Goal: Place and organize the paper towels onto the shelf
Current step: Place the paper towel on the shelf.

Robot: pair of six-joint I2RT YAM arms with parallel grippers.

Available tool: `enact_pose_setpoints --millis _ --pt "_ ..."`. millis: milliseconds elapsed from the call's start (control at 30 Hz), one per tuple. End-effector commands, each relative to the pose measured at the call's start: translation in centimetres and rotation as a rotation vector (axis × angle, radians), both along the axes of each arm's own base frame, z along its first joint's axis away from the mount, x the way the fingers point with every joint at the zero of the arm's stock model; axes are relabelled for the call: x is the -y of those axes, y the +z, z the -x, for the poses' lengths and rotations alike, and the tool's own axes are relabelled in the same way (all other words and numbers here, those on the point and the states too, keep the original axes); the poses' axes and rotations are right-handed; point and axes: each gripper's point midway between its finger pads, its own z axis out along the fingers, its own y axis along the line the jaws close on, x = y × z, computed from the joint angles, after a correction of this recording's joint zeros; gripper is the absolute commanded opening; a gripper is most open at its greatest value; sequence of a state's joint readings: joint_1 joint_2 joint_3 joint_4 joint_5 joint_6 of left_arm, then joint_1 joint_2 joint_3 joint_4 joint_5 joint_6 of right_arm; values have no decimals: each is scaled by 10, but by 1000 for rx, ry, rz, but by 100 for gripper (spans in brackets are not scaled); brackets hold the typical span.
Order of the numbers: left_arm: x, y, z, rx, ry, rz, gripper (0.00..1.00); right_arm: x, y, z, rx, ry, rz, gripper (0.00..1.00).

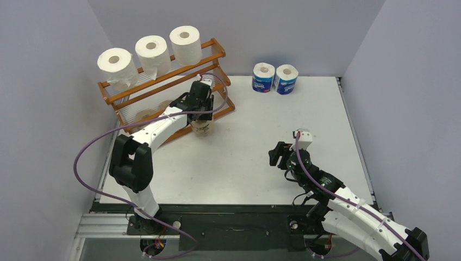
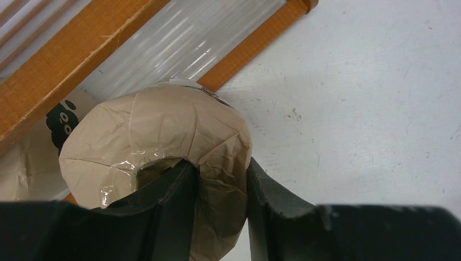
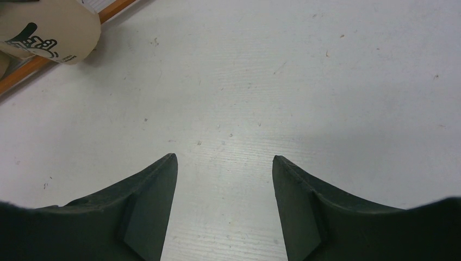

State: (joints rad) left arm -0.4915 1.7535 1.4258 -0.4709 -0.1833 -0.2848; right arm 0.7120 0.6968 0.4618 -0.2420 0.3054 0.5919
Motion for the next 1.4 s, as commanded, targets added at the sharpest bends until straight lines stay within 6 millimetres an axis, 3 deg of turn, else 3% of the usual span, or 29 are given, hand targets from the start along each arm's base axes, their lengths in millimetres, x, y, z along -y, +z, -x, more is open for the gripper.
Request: enact_pose_setpoints --millis 0,1000,1200,1367 --pt "5 34 -29 104 16 66 25 2 5 -1 13 -7 -11 60" --pt "-24 32 -65 153 107 -23 27 6 3 -1 18 -24 -2 60" --pt "-28 28 -68 151 122 -53 30 6 2 -1 16 -22 0 60" --pt "-27 26 -67 143 118 -46 39 7 3 0 19 -24 -2 60"
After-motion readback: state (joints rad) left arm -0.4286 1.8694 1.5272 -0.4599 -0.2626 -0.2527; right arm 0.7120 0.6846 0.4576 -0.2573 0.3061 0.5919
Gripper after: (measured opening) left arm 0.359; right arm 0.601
